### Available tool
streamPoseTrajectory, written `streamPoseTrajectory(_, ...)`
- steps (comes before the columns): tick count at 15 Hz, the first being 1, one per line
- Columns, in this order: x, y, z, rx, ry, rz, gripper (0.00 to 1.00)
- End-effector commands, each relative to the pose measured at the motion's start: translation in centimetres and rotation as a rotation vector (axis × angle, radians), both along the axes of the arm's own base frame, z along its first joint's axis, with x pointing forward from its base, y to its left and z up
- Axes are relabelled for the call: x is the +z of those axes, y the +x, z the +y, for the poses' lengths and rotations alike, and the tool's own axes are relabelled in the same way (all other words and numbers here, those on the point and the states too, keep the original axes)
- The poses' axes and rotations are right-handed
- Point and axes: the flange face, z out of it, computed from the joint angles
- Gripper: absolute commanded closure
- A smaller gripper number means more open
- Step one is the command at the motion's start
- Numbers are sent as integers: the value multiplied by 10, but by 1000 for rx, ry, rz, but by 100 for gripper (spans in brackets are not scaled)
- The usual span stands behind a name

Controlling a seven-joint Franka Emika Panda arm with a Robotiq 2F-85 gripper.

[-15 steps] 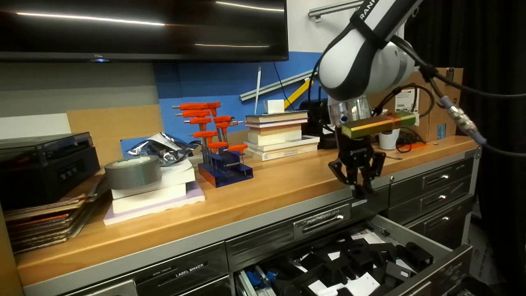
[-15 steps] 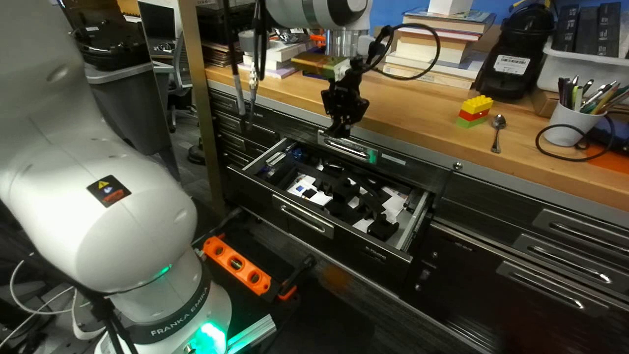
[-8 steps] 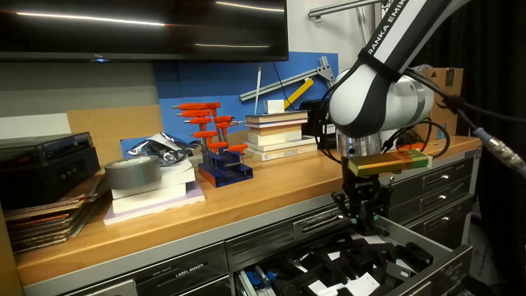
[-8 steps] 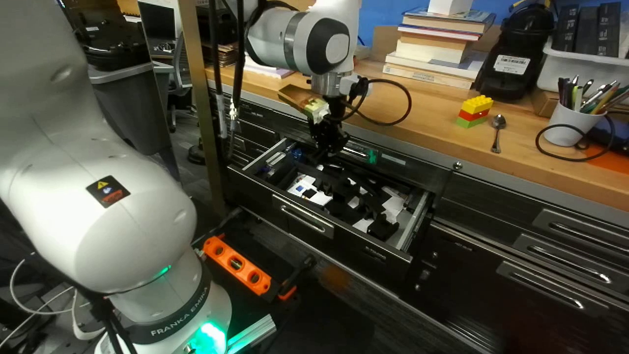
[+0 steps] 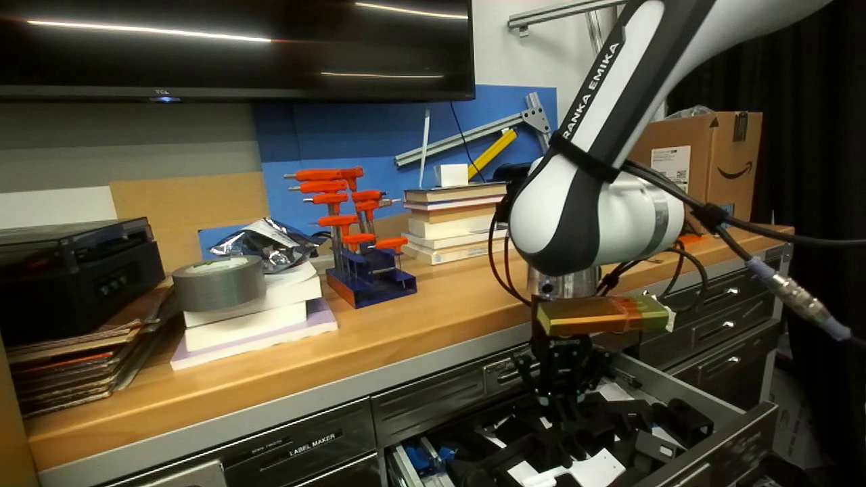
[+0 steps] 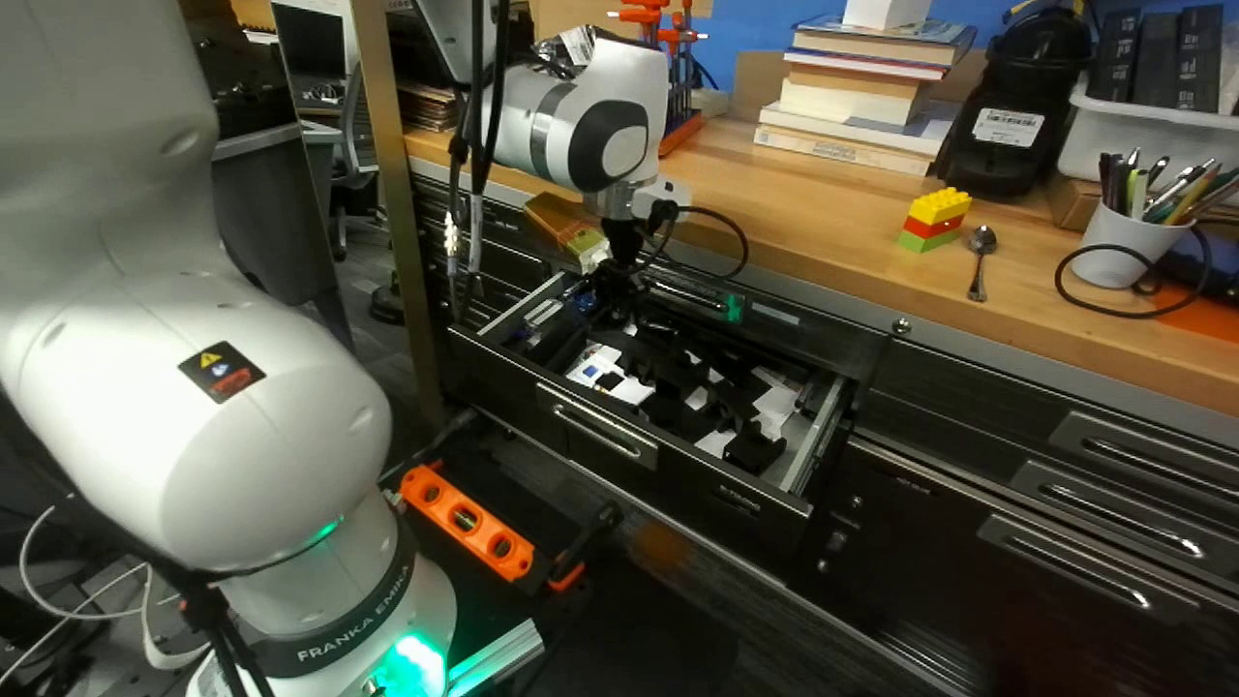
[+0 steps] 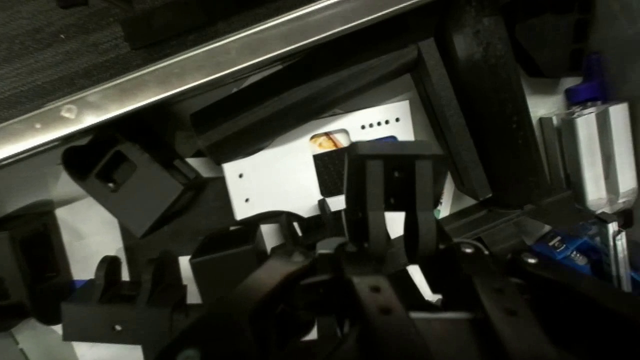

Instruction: Put the black objects into the drawer then close the drawer.

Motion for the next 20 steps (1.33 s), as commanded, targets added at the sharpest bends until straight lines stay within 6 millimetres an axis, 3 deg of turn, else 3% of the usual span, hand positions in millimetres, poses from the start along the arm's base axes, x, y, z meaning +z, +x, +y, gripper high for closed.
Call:
streamPoseTrajectory(1, -11, -5, 21, -14, 38, -35, 78)
streamPoseTrajectory(10, -47, -34, 40, -25, 63, -35, 78)
streamPoseTrajectory(15, -69, -46, 32, -37, 71, -16, 78)
streamPoseTrajectory(20, -82, -41, 6, -42, 70, -10, 78)
